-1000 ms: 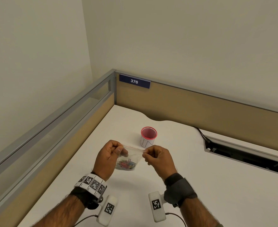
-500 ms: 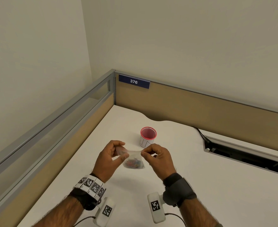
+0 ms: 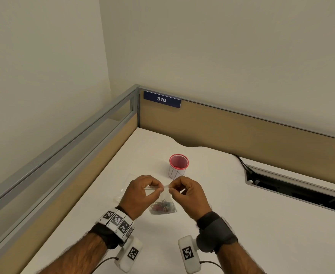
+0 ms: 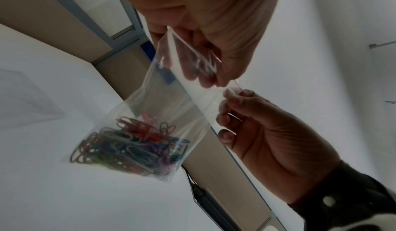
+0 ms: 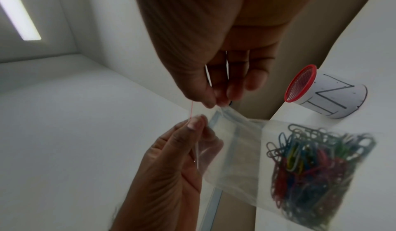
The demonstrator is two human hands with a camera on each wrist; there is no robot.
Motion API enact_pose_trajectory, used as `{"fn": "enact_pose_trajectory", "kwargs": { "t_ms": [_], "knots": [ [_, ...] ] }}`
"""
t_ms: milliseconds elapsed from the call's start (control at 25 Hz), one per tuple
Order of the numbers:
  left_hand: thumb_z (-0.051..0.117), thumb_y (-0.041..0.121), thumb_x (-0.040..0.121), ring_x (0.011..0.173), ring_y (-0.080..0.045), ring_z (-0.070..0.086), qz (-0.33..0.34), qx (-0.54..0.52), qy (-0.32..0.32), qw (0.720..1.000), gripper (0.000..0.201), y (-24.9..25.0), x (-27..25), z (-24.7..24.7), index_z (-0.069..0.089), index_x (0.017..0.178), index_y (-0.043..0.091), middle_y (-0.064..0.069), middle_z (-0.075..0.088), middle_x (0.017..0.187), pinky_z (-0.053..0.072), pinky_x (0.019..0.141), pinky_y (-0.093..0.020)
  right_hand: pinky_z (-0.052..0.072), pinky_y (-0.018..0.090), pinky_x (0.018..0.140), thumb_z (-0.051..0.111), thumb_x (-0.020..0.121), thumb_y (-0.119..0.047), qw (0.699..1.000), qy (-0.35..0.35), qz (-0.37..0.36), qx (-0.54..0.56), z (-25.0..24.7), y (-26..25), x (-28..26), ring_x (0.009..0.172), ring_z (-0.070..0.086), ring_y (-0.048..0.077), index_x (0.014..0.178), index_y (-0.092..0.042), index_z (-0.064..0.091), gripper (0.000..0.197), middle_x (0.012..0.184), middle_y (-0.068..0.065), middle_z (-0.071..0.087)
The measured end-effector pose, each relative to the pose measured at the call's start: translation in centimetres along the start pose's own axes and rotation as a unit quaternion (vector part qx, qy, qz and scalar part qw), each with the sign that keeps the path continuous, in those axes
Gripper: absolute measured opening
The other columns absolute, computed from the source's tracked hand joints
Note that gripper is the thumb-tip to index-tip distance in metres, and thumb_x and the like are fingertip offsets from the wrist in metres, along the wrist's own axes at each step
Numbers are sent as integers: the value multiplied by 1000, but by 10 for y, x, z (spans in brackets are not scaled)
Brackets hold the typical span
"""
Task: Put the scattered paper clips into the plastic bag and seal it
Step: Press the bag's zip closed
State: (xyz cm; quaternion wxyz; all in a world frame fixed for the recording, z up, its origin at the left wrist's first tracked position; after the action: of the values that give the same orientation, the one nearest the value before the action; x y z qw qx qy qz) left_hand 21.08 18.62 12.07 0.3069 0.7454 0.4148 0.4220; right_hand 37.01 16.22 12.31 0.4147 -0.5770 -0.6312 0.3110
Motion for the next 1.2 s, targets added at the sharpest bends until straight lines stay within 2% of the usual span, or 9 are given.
{"fn": "enact_pose_trajectory", "kwargs": {
  "t_ms": [120,200,320,440,680,880,1000,1200],
  "knots": [
    [61,40,79,85,-7,63,-9,0,-6,1000,15,-3,-1,2,67,80,26,10,70,81,45,75,-7,49,12,65,66,85,-14,1000,-11,-10,-27,4,-2,0,73,57,3,84,-19,66,5,77,-12,63],
    [57,43,77,84,-6,61,-5,11,-5,1000,19,-3,-1,1,66,80,26,11,69,80,44,74,-7,48,10,65,66,86,-15,999,-16,-11,-40,8,-4,-1,72,56,2,83,-19,65,5,78,-11,61],
    [57,41,77,85,-6,59,6,19,-2,1000,19,0,0,-1,65,79,25,14,66,78,43,74,-7,47,8,66,65,87,-16,999,-18,-20,-43,11,-8,0,73,56,-1,83,-23,62,8,78,-13,60],
    [56,41,77,82,-7,60,5,24,-1,1000,23,0,-1,-2,66,79,20,12,66,78,44,73,-9,47,8,65,65,86,-15,998,-20,-29,-44,13,-12,0,74,55,-2,80,-24,61,12,75,-15,59],
    [60,42,77,83,-2,60,14,31,-13,999,18,2,-1,0,68,79,26,17,67,78,40,77,-7,48,13,63,64,83,-16,998,-9,-31,-56,11,-14,-1,67,55,7,73,-24,60,13,72,-10,59],
    [61,37,78,80,-1,58,40,48,-16,998,17,7,-2,4,70,78,23,20,64,76,43,76,-13,46,13,63,63,83,-18,997,-20,-20,-77,15,-14,-2,66,53,9,73,-24,57,13,70,-10,55],
    [61,37,77,78,-1,56,46,57,-26,997,16,10,1,6,67,75,22,25,58,73,41,73,-9,45,14,61,63,81,-17,996,-13,-33,-81,14,-16,-2,64,50,9,71,-23,56,14,69,-6,56],
    [59,43,76,80,2,56,37,59,-57,996,22,0,1,1,68,77,22,27,56,74,40,71,-7,44,11,57,65,81,-15,998,-6,-22,-66,13,-12,-6,60,50,8,69,-22,57,16,67,-10,55]
  ]
}}
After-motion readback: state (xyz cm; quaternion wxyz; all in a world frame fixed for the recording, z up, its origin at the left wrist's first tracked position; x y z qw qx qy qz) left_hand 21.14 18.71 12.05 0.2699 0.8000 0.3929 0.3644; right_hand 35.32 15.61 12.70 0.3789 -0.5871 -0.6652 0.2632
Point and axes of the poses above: each hand's wrist, its own x-axis towards the middle knuckle, its own z-axis out of the palm, y = z × x, the point moved 10 cm from there along x, towards the middle knuckle
